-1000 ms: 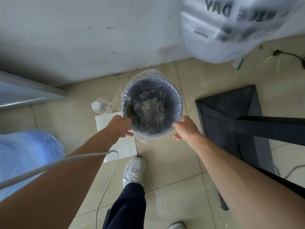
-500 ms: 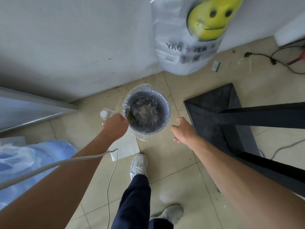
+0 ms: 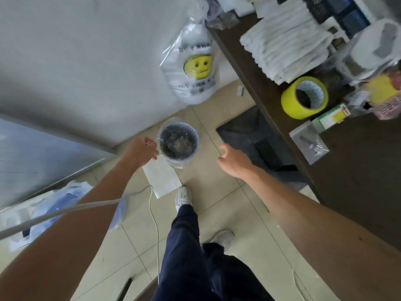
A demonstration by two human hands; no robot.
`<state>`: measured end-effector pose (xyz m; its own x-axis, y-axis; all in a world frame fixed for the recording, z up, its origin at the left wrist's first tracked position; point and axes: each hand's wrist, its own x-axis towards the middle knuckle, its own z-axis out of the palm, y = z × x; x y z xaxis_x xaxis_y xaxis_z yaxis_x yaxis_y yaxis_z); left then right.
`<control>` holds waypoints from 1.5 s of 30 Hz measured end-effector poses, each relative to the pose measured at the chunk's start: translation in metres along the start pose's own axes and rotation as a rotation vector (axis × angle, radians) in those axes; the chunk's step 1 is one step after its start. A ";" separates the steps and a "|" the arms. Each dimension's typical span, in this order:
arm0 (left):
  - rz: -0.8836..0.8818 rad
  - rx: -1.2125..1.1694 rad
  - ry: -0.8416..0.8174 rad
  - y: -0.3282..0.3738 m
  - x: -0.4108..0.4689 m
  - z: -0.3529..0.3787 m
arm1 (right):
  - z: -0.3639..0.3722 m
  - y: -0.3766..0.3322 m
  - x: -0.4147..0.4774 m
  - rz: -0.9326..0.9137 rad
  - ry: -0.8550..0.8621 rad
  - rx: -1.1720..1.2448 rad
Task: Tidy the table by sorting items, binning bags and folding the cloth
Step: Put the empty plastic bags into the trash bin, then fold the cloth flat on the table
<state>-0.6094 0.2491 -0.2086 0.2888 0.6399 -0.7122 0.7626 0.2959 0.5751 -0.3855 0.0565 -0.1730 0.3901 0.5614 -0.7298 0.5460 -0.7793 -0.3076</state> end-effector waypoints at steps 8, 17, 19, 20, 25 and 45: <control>0.168 0.122 0.052 0.097 -0.119 0.012 | -0.068 0.014 -0.102 -0.063 0.105 0.033; 0.343 0.257 0.007 0.169 -0.219 0.052 | -0.123 0.052 -0.183 -0.117 0.256 0.159; 0.370 0.200 -0.005 0.185 -0.238 0.068 | -0.132 0.067 -0.198 -0.139 0.286 0.190; 0.387 0.190 -0.020 0.193 -0.247 0.077 | -0.135 0.075 -0.205 -0.140 0.310 0.203; 0.509 0.269 -0.064 0.228 -0.280 0.130 | -0.150 0.117 -0.241 -0.106 0.415 0.238; 0.643 0.408 -0.321 0.295 -0.306 0.264 | -0.174 0.217 -0.288 0.103 0.581 0.409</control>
<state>-0.3197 -0.0471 0.0728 0.8449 0.3442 -0.4094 0.5240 -0.3793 0.7626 -0.2504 -0.2261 0.0768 0.8185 0.4482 -0.3595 0.2077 -0.8142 -0.5421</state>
